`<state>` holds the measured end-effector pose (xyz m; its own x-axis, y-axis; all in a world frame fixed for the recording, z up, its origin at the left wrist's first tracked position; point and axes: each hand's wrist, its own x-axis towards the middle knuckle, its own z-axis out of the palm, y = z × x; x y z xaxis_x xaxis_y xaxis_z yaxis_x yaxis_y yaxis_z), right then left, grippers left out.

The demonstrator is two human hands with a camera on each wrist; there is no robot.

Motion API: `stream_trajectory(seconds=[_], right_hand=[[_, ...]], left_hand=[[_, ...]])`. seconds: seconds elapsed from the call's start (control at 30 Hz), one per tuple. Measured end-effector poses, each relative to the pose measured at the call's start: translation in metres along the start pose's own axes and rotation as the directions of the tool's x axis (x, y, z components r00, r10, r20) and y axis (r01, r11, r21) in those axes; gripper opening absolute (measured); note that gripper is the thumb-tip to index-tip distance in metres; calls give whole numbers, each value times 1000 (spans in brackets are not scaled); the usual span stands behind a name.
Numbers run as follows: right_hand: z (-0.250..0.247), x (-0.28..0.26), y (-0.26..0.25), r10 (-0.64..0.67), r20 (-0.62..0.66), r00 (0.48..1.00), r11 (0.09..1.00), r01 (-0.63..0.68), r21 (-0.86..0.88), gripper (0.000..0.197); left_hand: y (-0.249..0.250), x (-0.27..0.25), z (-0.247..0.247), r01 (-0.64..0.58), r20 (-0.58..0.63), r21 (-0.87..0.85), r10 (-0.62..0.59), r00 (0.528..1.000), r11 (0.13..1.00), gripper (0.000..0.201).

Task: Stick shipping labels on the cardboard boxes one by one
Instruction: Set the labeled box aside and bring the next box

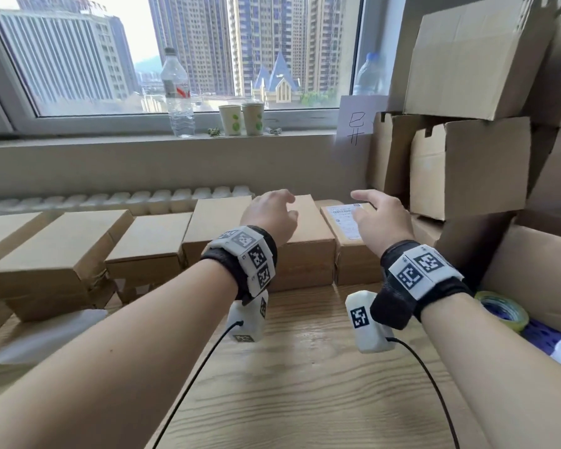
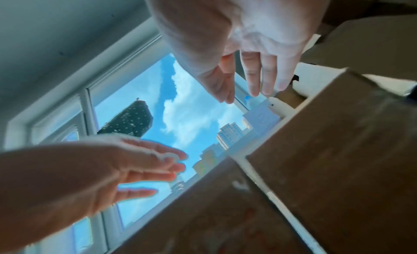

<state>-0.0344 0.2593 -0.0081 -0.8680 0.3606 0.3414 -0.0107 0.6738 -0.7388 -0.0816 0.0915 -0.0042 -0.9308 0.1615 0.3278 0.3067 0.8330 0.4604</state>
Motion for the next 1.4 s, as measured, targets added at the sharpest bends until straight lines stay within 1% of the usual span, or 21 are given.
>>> stream_trajectory(seconds=[0.07, 0.13, 0.17, 0.23, 0.33, 0.43, 0.5, 0.6, 0.73, 0.8, 0.87, 0.9, 0.93, 1.0, 1.03, 1.07, 1.1, 1.17, 1.2, 1.3, 1.4], right_hand=[[8, -5, -16, -9, 55, 998, 1000, 9, -3, 34], [18, -11, -26, 7, 127, 992, 1000, -5, -22, 34], [23, -14, -29, 19, 161, 987, 999, -13, -37, 35], [31, -18, -32, 49, 201, 978, 997, -34, -75, 37], [41, -23, -39, 99, 223, 970, 991, -76, -107, 37], [49, -26, -47, 134, 229, 964, 987, -108, -120, 36], [53, -27, -51, 143, 220, 965, 983, -113, -142, 35], [60, -27, -53, 118, 218, 969, 979, -76, -192, 33], [73, -29, -57, 76, 217, 973, 973, -26, -228, 30], [77, -27, -57, 90, 218, 972, 976, -43, -212, 35], [77, -25, -57, 132, 228, 965, 980, -92, -178, 47], [75, -25, -57, 150, 246, 958, 981, -113, -158, 52], [74, -24, -57, 162, 272, 949, 982, -127, -141, 54], [73, -25, -55, 194, 325, 926, 979, -164, -119, 52], [73, -24, -55, 207, 337, 918, 977, -180, -111, 48], [74, -24, -54, 215, 335, 917, 976, -193, -99, 45], [76, -24, -53, 231, 329, 916, 973, -212, -92, 44], [82, -22, -46, 262, 333, 906, 964, -261, -50, 46], [84, -20, -42, 276, 338, 900, 957, -290, -9, 44], [80, -26, -42, 307, 363, 880, 928, -361, 92, 33], [69, -36, -46, 325, 373, 869, 904, -401, 148, 33]], left_hand=[[-21, -5, -6, 74, 62, 66, -78, 995, 995, 37], [-38, -11, -10, 99, 129, 159, -120, 984, 982, 33], [-45, -14, -13, 93, 150, 206, -125, 981, 974, 30], [-55, -17, -17, 73, 177, 271, -124, 976, 960, 33], [-65, -20, -23, 64, 215, 284, -128, 968, 957, 39], [-73, -22, -27, 47, 234, 310, -124, 964, 950, 45], [-81, -22, -32, 70, 235, 319, -150, 960, 945, 47], [-95, -21, -41, 113, 235, 338, -200, 951, 934, 48], [-96, -22, -45, 117, 230, 401, -223, 947, 909, 43], [-92, -23, -45, 130, 214, 435, -243, 946, 891, 43], [-90, -22, -45, 134, 183, 444, -236, 954, 886, 43], [-90, -22, -45, 129, 151, 420, -210, 966, 898, 43], [-88, -22, -45, 119, 111, 352, -168, 980, 928, 42], [-79, -24, -44, 71, 30, 162, -77, 997, 984, 36], [-72, -25, -43, 59, 14, 93, -60, 998, 994, 36], [-64, -25, -43, 74, 40, 45, -76, 996, 996, 37], [-57, -25, -41, 115, 96, 9, -116, 989, 993, 40], [-48, -24, -37, 217, 218, -22, -207, 954, 976, 45], [-47, -24, -37, 240, 245, -16, -229, 942, 971, 45], [-49, -27, -36, 231, 202, 6, -227, 953, 973, 43], [-50, -32, -40, 246, 181, -23, -238, 954, 969, 44]])
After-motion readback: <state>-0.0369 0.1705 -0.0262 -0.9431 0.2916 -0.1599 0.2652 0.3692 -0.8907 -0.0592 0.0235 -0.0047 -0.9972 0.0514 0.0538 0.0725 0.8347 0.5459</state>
